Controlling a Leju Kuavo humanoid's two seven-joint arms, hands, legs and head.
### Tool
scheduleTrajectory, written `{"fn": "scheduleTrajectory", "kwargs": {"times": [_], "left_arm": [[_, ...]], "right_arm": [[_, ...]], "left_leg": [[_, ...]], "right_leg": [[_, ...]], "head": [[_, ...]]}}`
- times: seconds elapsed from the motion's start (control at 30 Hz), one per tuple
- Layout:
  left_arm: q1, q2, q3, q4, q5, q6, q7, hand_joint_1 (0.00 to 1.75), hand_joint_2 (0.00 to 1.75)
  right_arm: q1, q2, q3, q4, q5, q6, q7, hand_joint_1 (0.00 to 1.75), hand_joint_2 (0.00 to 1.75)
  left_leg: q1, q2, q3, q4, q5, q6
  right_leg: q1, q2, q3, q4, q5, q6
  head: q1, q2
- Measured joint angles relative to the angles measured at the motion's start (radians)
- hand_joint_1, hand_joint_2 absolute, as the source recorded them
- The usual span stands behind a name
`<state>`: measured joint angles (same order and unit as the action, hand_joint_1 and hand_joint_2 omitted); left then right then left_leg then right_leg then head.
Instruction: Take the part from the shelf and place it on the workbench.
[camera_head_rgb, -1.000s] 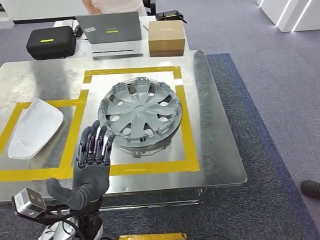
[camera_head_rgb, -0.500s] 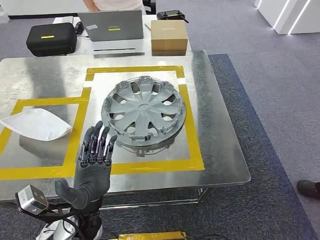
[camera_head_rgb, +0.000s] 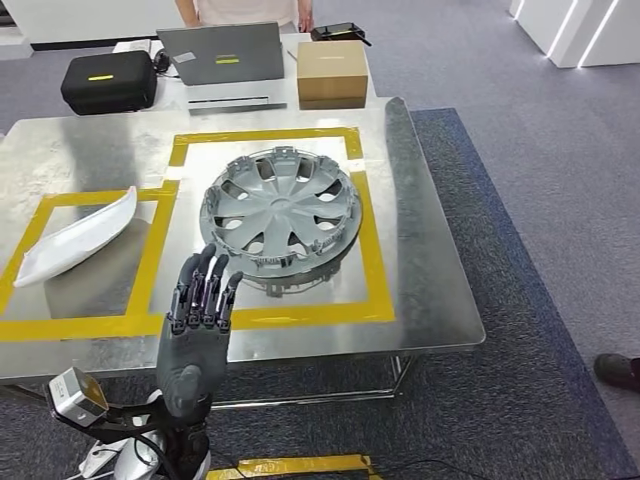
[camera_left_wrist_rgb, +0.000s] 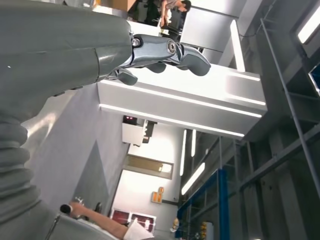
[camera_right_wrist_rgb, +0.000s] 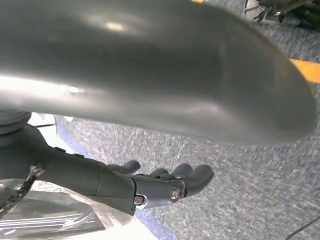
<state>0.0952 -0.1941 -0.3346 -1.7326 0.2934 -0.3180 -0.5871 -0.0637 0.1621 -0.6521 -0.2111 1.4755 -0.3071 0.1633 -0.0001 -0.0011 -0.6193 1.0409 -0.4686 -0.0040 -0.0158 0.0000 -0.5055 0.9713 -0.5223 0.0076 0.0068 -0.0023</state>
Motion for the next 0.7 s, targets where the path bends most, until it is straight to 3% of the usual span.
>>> {"fn": "scheduleTrajectory", "kwargs": {"times": [0.1, 0.13, 0.17, 0.2, 0.27, 0.33, 0.37, 0.47, 0.53, 0.6, 0.63, 0.67, 0.7], "left_arm": [[0.0, 0.0, 0.0, 0.001, 0.0, 0.001, 0.0, 0.0, 1.75], [0.0, 0.0, 0.0, 0.002, 0.0, 0.001, 0.0, 0.0, 1.75], [0.0, 0.0, 0.0, 0.004, 0.0, 0.001, 0.0, 0.0, 1.75], [0.0, 0.0, 0.0, 0.006, 0.001, 0.001, 0.0, 0.0, 1.75], [-0.001, 0.0, 0.0, 0.007, 0.001, 0.002, 0.0, 0.0, 1.75], [-0.003, -0.001, -0.001, 0.007, 0.001, 0.003, 0.0, 0.0, 1.75], [-0.003, -0.001, -0.001, 0.007, 0.001, 0.004, 0.001, 0.0, 1.75], [-0.004, -0.002, -0.003, 0.007, 0.001, 0.005, 0.002, 0.0, 1.75], [-0.005, -0.003, -0.004, 0.007, 0.001, 0.006, 0.003, 0.0, 1.75], [-0.005, -0.004, -0.005, 0.007, 0.001, 0.008, 0.004, 0.0, 1.75], [-0.005, -0.004, -0.005, 0.008, 0.001, 0.008, 0.004, 0.0, 1.75], [-0.004, -0.004, -0.005, 0.008, 0.001, 0.008, 0.005, 0.0, 1.75], [-0.004, -0.004, -0.005, 0.008, 0.001, 0.008, 0.005, 0.0, 1.75]], "right_arm": [[-0.002, 0.0, -0.001, 0.0, 0.0, 0.0, 0.0, 0.0, 0.0], [-0.001, 0.0, -0.001, 0.0, 0.0, 0.0, 0.0, 0.0, 0.0], [0.0, 0.0, -0.001, 0.0, -0.001, 0.0, 0.001, 0.0, 0.0], [0.001, 0.0, -0.002, 0.0, -0.001, 0.001, 0.001, 0.0, 0.0], [0.0, 0.0, -0.002, 0.0, -0.003, 0.001, 0.001, 0.0, 0.0], [0.0, 0.001, -0.002, 0.0, -0.004, 0.002, 0.001, 0.0, 0.0], [0.0, 0.002, -0.002, 0.0, -0.004, 0.003, 0.001, 0.0, 0.0], [0.0, 0.002, -0.002, 0.0, -0.004, 0.004, 0.001, 0.0, 0.0], [0.0, 0.002, -0.003, 0.001, -0.004, 0.004, 0.001, 0.0, 0.0], [0.0, 0.002, -0.003, 0.001, -0.005, 0.004, 0.001, 0.0, 0.0], [0.0, 0.002, -0.004, 0.001, -0.005, 0.004, 0.001, 0.0, 0.0], [0.001, 0.002, -0.004, 0.001, -0.005, 0.004, 0.001, 0.0, 0.0], [0.001, 0.002, -0.005, 0.0, -0.005, 0.004, 0.001, 0.0, 0.0]], "left_leg": [[0.003, -0.001, -0.038, 0.156, -0.135, -0.012], [0.003, -0.001, -0.042, 0.203, -0.157, -0.013], [0.004, -0.001, -0.034, 0.224, -0.159, -0.013], [0.004, -0.001, -0.011, 0.211, -0.141, -0.01], [0.001, -0.001, 0.071, 0.1, -0.091, 0.003], [-0.003, -0.001, 0.146, -0.021, -0.074, 0.017], [-0.006, -0.001, 0.162, -0.052, -0.076, 0.022], [-0.007, 0.001, 0.156, -0.074, -0.058, 0.035], [-0.002, 0.005, 0.138, -0.082, -0.034, 0.047], [-0.003, 0.007, 0.109, -0.081, -0.013, 0.052], [-0.003, 0.007, 0.094, -0.08, -0.002, 0.051], [-0.003, 0.008, 0.08, -0.078, 0.008, 0.05], [-0.003, 0.009, 0.066, -0.076, 0.018, 0.048]], "right_leg": [[0.002, -0.004, -0.025, 0.001, 0.025, -0.015], [0.003, -0.006, -0.036, 0.003, 0.032, -0.016], [0.005, -0.007, -0.047, 0.005, 0.039, -0.016], [0.007, -0.007, -0.058, 0.009, 0.045, -0.016], [0.01, -0.006, -0.076, 0.015, 0.056, -0.014], [0.015, -0.006, -0.085, 0.02, 0.066, -0.007], [0.014, -0.006, -0.088, 0.02, 0.072, -0.001], [0.011, -0.006, -0.097, 0.021, 0.079, 0.02], [0.009, -0.003, -0.123, 0.075, 0.016, 0.03], [0.005, -0.001, -0.164, 0.2, -0.078, 0.039], [0.004, -0.002, -0.177, 0.26, -0.102, 0.043], [0.003, -0.002, -0.177, 0.296, -0.103, 0.047], [0.001, -0.002, -0.161, 0.297, -0.082, 0.05]], "head": [[-0.004, 0.0], [-0.004, 0.0], [-0.004, 0.0], [-0.004, 0.0], [-0.004, 0.0], [-0.004, 0.0], [-0.003, 0.0], [-0.004, 0.0], [0.0, 0.0], [0.004, 0.0], [0.005, 0.0], [0.005, 0.0], [0.005, 0.0]]}}
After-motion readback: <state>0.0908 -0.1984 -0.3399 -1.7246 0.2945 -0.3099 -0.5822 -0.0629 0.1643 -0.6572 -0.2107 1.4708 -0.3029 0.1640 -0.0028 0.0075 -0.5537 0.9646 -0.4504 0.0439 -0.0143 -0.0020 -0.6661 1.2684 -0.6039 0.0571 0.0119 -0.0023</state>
